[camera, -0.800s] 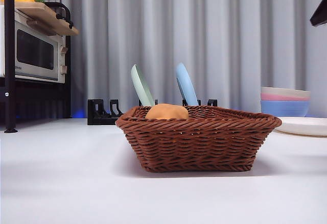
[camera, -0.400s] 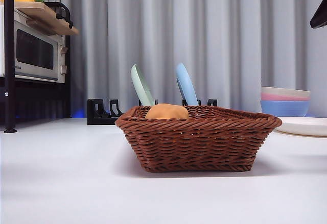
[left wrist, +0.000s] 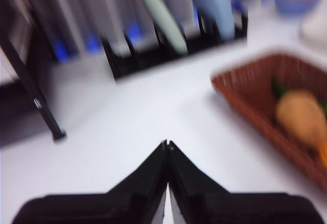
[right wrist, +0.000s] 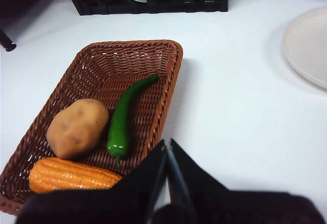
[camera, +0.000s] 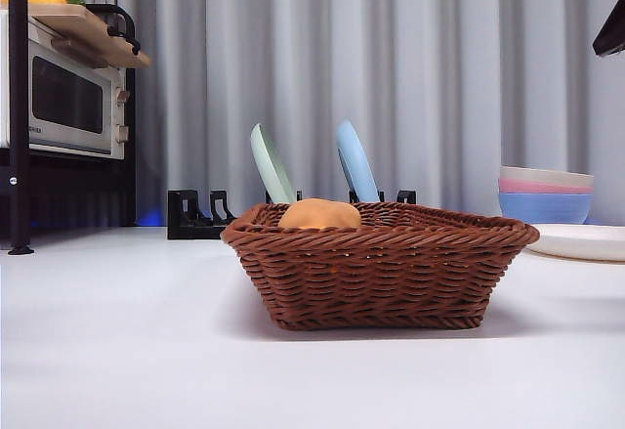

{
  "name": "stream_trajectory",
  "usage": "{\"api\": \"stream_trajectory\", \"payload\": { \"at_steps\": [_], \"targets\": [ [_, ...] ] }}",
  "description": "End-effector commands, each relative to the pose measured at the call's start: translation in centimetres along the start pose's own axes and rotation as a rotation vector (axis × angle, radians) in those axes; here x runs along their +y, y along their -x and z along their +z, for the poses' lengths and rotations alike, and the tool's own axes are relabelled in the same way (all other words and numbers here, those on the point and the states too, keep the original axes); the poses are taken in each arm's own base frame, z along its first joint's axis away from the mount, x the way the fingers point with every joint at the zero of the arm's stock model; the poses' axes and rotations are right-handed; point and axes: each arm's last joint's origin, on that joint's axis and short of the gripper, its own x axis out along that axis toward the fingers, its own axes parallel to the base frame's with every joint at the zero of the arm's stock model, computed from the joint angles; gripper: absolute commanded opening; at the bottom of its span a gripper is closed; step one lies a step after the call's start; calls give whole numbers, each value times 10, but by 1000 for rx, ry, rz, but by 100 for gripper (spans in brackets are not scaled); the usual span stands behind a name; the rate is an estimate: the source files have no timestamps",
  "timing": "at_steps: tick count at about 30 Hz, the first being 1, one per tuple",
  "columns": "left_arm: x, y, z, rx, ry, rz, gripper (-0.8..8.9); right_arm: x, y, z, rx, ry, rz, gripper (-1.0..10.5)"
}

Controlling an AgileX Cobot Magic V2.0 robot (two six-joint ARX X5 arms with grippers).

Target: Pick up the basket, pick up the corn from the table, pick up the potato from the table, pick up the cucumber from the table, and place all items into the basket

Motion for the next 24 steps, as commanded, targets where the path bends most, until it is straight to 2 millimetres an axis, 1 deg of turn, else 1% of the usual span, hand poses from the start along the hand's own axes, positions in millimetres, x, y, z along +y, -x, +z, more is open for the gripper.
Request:
{"api": "stream_trajectory", "payload": {
  "at_steps": [1,3,7,10,12,16,24],
  "targets": [
    [5,-9,-27,-62,35,90,-3,0,-1,-1,-2,-12,0,2],
    [9,-14,-44,-97,65,138,-3,0,-1,-1,-2,-12,0,2],
    [14,-25,-82,-111,110,154,-3,0,-1,-1,-2,-12,0,2],
    [16,-32,-102,-97,120,154,-3,0,-1,-1,-2,-12,0,2],
    [17,-35,-111,-77,127,164,-3,0,-1,-1,-2,-12,0,2],
    [18,-36,-120,-13,133,180,-3,0,-1,-1,-2,-12,0,2],
    [18,-36,-120,-12,131,181,-3,0,-1,-1,-2,-12,0,2]
  ]
}}
